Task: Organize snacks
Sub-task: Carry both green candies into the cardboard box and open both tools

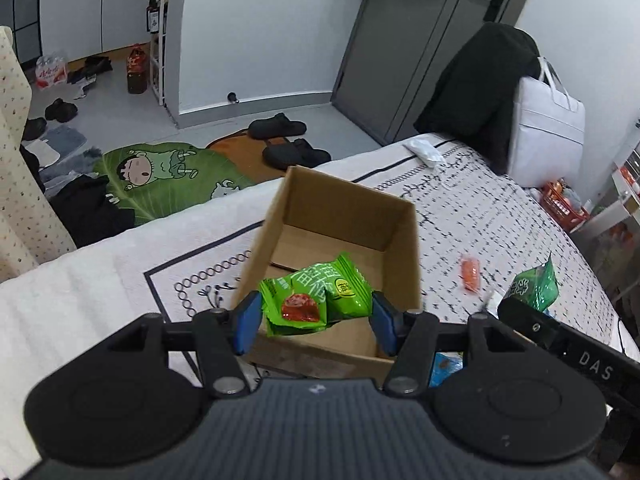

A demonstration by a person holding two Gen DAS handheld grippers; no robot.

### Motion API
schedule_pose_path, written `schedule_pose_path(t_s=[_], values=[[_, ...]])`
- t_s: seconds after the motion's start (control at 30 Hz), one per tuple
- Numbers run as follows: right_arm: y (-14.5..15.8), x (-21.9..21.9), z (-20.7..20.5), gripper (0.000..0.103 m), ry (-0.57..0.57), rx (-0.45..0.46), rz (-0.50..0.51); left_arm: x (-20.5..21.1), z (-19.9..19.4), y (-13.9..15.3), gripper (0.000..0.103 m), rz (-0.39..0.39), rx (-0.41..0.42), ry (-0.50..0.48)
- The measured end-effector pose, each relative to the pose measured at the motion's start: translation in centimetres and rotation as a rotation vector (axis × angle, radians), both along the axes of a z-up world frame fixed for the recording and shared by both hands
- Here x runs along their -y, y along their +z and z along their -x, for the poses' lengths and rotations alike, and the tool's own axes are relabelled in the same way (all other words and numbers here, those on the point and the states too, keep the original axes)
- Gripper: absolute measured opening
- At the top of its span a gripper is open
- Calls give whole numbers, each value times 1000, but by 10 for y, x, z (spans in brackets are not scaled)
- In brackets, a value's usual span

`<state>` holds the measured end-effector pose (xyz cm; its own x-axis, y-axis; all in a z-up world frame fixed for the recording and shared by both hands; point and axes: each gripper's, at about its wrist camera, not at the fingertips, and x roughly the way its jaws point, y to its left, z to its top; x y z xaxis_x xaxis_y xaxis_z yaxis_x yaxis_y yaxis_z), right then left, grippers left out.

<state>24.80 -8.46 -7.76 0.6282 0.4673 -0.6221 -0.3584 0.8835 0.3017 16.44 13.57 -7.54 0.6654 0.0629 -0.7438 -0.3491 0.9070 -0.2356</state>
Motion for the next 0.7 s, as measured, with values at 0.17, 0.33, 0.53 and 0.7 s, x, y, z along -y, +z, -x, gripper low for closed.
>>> schedule_pose_path(t_s=[0.17, 0.33, 0.53, 0.7], values=[[-3, -25, -4, 33, 25, -6, 5, -22, -8, -8, 57, 10, -9, 6], [-9, -50, -6, 33, 57, -20, 13, -37, -14, -17, 57, 28, -20, 17], [-13, -72, -10, 33, 93, -32, 32, -50, -22, -29, 57, 50, -42, 26], [-18, -74, -12, 33, 85, -50, 44, -59, -23, -38, 57, 74, -51, 33]])
